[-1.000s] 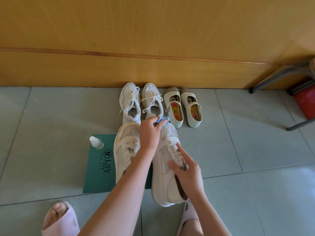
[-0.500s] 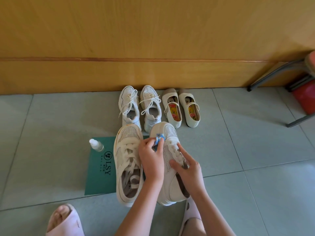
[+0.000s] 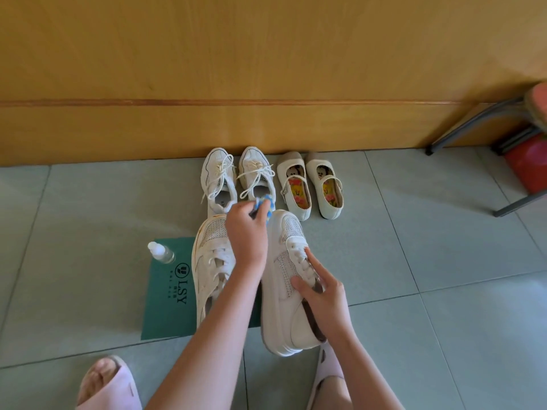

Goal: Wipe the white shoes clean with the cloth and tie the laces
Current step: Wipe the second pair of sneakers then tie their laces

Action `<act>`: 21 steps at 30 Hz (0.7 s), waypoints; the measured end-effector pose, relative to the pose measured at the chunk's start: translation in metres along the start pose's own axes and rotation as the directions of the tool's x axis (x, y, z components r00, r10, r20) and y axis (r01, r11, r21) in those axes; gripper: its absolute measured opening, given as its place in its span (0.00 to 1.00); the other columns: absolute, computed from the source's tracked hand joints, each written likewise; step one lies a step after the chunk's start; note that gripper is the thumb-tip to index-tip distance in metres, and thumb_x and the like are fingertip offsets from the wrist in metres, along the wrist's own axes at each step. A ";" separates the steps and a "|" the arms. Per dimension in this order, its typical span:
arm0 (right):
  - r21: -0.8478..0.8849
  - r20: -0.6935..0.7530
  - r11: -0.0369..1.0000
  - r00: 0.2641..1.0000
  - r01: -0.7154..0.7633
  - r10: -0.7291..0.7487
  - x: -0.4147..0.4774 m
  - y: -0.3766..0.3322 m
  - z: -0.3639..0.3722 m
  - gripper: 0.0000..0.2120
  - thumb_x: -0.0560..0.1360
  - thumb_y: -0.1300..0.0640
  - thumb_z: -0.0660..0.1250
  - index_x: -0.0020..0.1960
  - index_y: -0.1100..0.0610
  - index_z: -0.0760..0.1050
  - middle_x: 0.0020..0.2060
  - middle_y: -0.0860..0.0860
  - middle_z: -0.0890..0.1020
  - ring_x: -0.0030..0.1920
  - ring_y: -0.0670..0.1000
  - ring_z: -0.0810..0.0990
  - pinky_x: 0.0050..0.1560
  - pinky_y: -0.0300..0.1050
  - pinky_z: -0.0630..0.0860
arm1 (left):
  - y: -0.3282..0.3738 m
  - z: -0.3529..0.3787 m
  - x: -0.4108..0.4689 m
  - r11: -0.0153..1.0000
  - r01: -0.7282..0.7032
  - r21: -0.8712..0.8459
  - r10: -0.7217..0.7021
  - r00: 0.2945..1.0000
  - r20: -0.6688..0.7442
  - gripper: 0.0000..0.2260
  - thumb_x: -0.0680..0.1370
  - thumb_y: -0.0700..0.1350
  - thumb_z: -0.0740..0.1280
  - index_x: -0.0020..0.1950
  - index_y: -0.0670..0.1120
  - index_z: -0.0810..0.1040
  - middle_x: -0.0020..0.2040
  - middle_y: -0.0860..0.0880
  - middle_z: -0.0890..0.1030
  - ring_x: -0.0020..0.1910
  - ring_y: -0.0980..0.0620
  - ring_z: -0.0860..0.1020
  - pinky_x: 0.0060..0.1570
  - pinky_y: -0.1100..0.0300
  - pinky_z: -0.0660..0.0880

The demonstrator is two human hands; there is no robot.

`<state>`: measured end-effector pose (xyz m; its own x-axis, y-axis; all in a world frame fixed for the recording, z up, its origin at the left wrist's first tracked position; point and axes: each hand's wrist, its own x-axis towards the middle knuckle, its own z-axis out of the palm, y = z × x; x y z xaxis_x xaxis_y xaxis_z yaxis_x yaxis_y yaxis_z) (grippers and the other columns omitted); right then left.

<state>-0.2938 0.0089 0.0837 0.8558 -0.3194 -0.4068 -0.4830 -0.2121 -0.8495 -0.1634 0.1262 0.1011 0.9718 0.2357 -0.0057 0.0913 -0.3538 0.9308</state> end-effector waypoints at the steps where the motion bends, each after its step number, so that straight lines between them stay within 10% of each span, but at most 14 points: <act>1: -0.001 -0.002 1.000 1.000 -0.001 0.001 0.000 0.000 0.001 0.27 0.73 0.53 0.70 0.66 0.32 0.67 0.60 0.42 0.78 0.56 0.44 0.79 0.52 0.47 0.80 | 0.001 0.004 0.007 1.000 -0.017 0.021 0.016 0.999 0.028 0.17 0.76 0.46 0.69 0.31 0.38 0.74 0.27 0.46 0.73 0.29 0.50 0.70 0.29 0.58 0.64; 16: 0.042 0.015 0.999 1.000 0.009 -0.009 0.001 0.003 -0.005 0.26 0.73 0.57 0.70 0.68 0.41 0.69 0.57 0.43 0.81 0.52 0.39 0.80 0.47 0.35 0.78 | -0.022 0.005 -0.043 0.982 -0.149 0.117 0.129 0.978 0.161 0.08 0.75 0.46 0.70 0.48 0.42 0.83 0.47 0.47 0.78 0.48 0.51 0.74 0.48 0.63 0.71; 21: -0.025 0.003 1.000 1.000 0.011 -0.011 0.003 0.006 0.001 0.27 0.72 0.51 0.71 0.65 0.32 0.67 0.59 0.42 0.79 0.57 0.42 0.79 0.56 0.47 0.78 | -0.023 -0.007 -0.071 0.980 -0.137 0.147 0.111 0.979 0.172 0.09 0.75 0.47 0.70 0.51 0.43 0.83 0.49 0.51 0.77 0.49 0.54 0.73 0.47 0.71 0.67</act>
<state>-0.2941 0.0079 0.0774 0.8618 -0.3143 -0.3982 -0.4778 -0.2390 -0.8453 -0.2356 0.1240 0.0825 0.9987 0.0360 0.0350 -0.0116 -0.5123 0.8587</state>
